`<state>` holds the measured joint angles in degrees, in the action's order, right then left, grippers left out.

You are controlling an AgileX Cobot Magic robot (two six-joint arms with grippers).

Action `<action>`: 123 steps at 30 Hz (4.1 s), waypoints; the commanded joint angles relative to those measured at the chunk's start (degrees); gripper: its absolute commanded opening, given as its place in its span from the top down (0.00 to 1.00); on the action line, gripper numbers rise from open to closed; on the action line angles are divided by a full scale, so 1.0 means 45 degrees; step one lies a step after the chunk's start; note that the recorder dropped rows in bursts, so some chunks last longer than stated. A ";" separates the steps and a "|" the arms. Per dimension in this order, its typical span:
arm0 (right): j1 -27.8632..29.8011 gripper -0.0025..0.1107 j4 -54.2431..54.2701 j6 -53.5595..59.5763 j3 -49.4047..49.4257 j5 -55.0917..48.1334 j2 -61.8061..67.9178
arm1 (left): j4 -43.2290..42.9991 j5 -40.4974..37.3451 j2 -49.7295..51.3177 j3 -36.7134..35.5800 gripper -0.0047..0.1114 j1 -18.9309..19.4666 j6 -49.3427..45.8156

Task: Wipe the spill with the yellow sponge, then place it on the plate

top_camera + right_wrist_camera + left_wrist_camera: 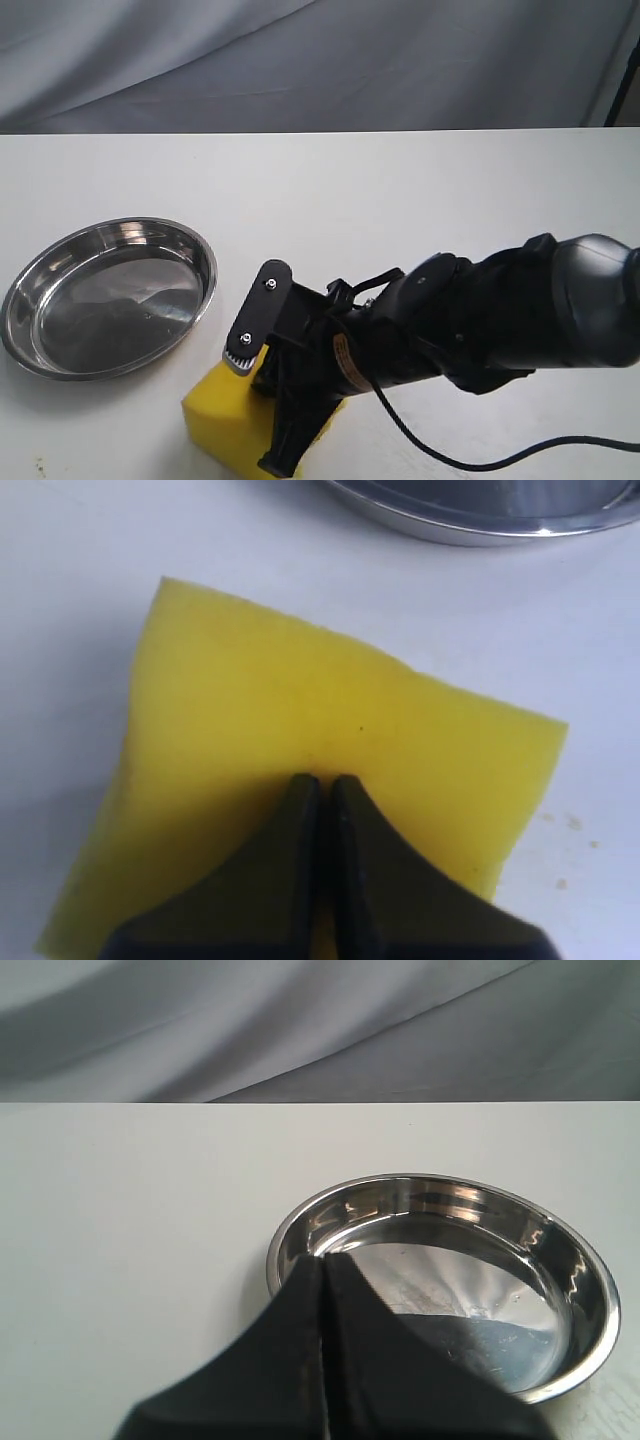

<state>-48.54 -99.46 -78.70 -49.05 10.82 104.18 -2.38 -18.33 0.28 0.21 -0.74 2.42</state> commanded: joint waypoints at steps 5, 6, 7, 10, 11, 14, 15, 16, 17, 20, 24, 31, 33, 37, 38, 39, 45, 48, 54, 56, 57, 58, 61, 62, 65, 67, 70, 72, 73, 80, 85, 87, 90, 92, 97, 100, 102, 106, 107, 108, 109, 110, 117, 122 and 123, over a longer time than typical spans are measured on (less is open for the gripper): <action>-0.0018 0.98 -0.0109 0.0106 0.0062 -0.5007 0.0157 | 0.0025 0.0129 -0.0061 -0.0047 0.96 0.0033 0.0017; -0.0018 0.98 -0.0109 0.0106 0.0062 -0.5108 0.0157 | 0.0025 0.0129 -0.0061 -0.0047 0.96 0.0033 0.0017; -0.0018 0.98 -0.0109 0.0129 0.0062 -0.5097 0.0157 | 0.0025 0.0129 -0.0061 -0.0047 0.96 0.0033 0.0017; -0.0018 0.98 -0.0109 0.0129 0.0062 -0.4807 0.0157 | 0.0025 0.0129 -0.0061 -0.0047 0.96 0.0033 0.0017; -0.0018 0.98 -0.0109 0.0129 0.0062 -0.4470 0.0157 | 0.0025 0.0129 -0.0061 -0.0047 0.96 0.0033 0.0017; -0.0018 0.98 -0.0109 0.0129 0.0062 -0.2888 0.0157 | 0.0025 0.0129 -0.0061 -0.0047 0.96 0.0033 0.0017; -0.0018 0.98 -0.0109 0.0129 0.0062 -0.2545 0.0157 | 0.0025 0.0129 -0.0061 -0.0047 0.96 0.0033 0.0017; -0.0018 0.98 -0.0109 0.0129 0.0062 -0.1934 0.0157 | 0.0025 0.0129 -0.0061 -0.0047 0.96 0.0033 0.0017; -0.0018 0.98 -0.0109 0.0129 0.0062 -0.1467 0.0157 | 0.0025 0.0129 -0.0061 -0.0047 0.96 0.0033 0.0017; -0.0018 0.98 -0.0109 0.0129 0.0062 -0.0251 0.0157 | 0.0025 0.0129 -0.0061 -0.0047 0.96 0.0033 0.0017; -0.0018 0.98 -0.0109 0.0129 0.0062 0.1056 0.0157 | 0.0025 0.0129 -0.0061 -0.0047 0.96 0.0033 0.0017; -0.0249 0.98 -0.0109 0.0181 0.0062 0.2692 0.0157 | 0.0025 0.0129 -0.0061 -0.0047 0.96 0.0033 0.0017; -0.0526 0.98 -0.0109 0.0420 0.0062 0.2708 0.0157 | 0.0025 0.0129 -0.0061 -0.0047 0.96 0.0033 0.0017; -0.0940 0.98 -0.0109 0.0630 0.0062 0.2050 0.0157 | 0.0025 0.0129 -0.0061 -0.0047 0.96 0.0033 0.0017; -0.0940 0.98 -0.0109 0.0630 0.0062 0.1689 0.0157 | 0.0025 0.0129 -0.0061 -0.0047 0.96 0.0033 0.0017; -0.0916 0.98 -0.0109 0.0589 0.0062 0.0769 0.0157 | 0.0025 0.0129 -0.0061 -0.0047 0.96 0.0033 0.0017; -0.0868 0.98 -0.0109 0.0651 0.0062 -0.4589 0.0157 | 0.0025 0.0129 -0.0061 -0.0047 0.96 0.0033 0.0017; -0.0868 0.98 -0.0109 0.0847 0.0062 -0.5550 0.0157 | 0.0025 0.0129 -0.0061 -0.0047 0.96 0.0033 0.0017; -0.0894 0.98 -0.0109 0.0758 0.0062 -0.1226 0.0157 | 0.0025 0.0129 -0.0061 -0.0047 0.96 0.0033 0.0017; -0.0894 0.98 -0.0109 0.0737 0.0062 -0.0052 0.0157 | 0.0025 0.0129 -0.0061 -0.0047 0.96 0.0033 0.0017; -0.0894 0.98 -0.0109 0.0737 0.0062 0.0272 0.0157 | 0.0025 0.0129 -0.0061 -0.0047 0.96 0.0033 0.0017; -0.0894 0.98 -0.0109 0.0707 0.0062 0.0651 0.0157 | 0.0025 0.0129 -0.0061 -0.0047 0.96 0.0033 0.0017; -0.0894 0.98 -0.0109 0.0707 0.0062 0.1297 0.0157 | 0.0025 0.0129 -0.0061 -0.0047 0.96 0.0033 0.0017; -0.0894 0.98 -0.0109 0.0707 0.0062 0.1541 0.0157 | 0.0025 0.0129 -0.0061 -0.0047 0.96 0.0033 0.0017; -0.0910 0.98 -0.0109 0.0707 0.0062 0.2420 0.0157 | 0.0025 0.0129 -0.0061 -0.0047 0.96 0.0033 0.0017; -0.1022 0.98 -0.0109 0.0741 0.0062 0.2761 0.0157 | 0.0025 0.0129 -0.0061 -0.0047 0.96 0.0033 0.0017; -0.1418 0.98 -0.0109 0.0798 0.0062 0.2788 0.0157 | 0.0025 0.0129 -0.0061 -0.0047 0.96 0.0033 0.0017; -0.1750 0.98 -0.0109 0.0829 0.0062 0.2683 0.0157 | 0.0025 0.0129 -0.0061 -0.0047 0.96 0.0033 0.0017; -0.1899 0.98 -0.0109 0.0854 0.0062 0.2506 0.0157 | 0.0025 0.0129 -0.0061 -0.0047 0.96 0.0033 0.0017; -0.2123 0.98 -0.0109 0.0831 0.0062 -0.0834 0.0157 | 0.0025 0.0129 -0.0061 -0.0047 0.96 0.0033 0.0017; -0.1834 0.98 -0.0109 0.0831 0.0062 -0.3989 0.0157 | 0.0025 0.0129 -0.0061 -0.0047 0.96 0.0033 0.0017; -0.1543 0.98 -0.0109 0.0831 0.0062 -0.4641 0.0157 | 0.0025 0.0129 -0.0061 -0.0047 0.96 0.0033 0.0017; -0.0968 0.98 -0.0109 0.0831 0.0062 -0.4814 0.0157 | 0.0025 0.0129 -0.0061 -0.0047 0.96 0.0033 0.0017; -0.0614 0.98 -0.0109 0.0831 0.0062 -0.4560 0.0157 | 0.0025 0.0129 -0.0061 -0.0047 0.96 0.0033 0.0017; -0.0440 0.98 -0.0109 0.0831 0.0062 -0.1432 0.0157 | 0.0025 0.0129 -0.0061 -0.0047 0.96 0.0033 0.0017; -0.0623 0.98 -0.0109 0.0831 0.0062 0.0652 0.0157 | 0.0025 0.0129 -0.0061 -0.0047 0.96 0.0033 0.0017; -0.0750 0.98 -0.0109 0.0831 0.0062 0.1592 0.0157 | 0.0025 0.0129 -0.0061 -0.0047 0.96 0.0033 0.0017; -0.1218 0.98 -0.0109 0.0831 0.0062 0.2376 0.0157 | 0.0025 0.0129 -0.0061 -0.0047 0.96 0.0033 0.0017; -0.1435 0.98 -0.0109 0.0831 0.0062 0.2400 0.0157 | 0.0025 0.0129 -0.0061 -0.0047 0.96 0.0033 0.0017; -0.1592 0.98 -0.0109 0.0831 0.0062 0.2400 0.0157 | 0.0025 0.0129 -0.0061 -0.0047 0.96 0.0033 0.0017; -0.1796 0.98 -0.0109 0.0831 0.0062 0.2400 0.0184 | 0.0025 0.0129 -0.0061 -0.0047 0.96 0.0033 0.0017; -0.1990 0.98 -0.0109 0.0831 0.0062 0.2400 0.0189 | 0.0025 0.0129 -0.0061 -0.0047 0.96 0.0033 0.0017; -0.2825 0.98 -0.0109 0.0831 0.0062 0.2305 0.0655 | 0.0025 0.0129 -0.0061 -0.0047 0.96 0.0033 0.0017; -0.2823 0.98 -0.0109 0.0831 0.0062 -0.0134 0.0942 | 0.0025 0.0129 -0.0061 -0.0047 0.96 0.0033 0.0017; -0.2823 0.98 -0.0109 0.0831 0.0062 -0.0715 0.0942 | 0.0025 0.0129 -0.0061 -0.0047 0.96 0.0033 0.0017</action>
<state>-60.65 -98.70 -75.20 -49.70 14.01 106.42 -2.38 -18.33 0.28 0.21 -0.74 2.42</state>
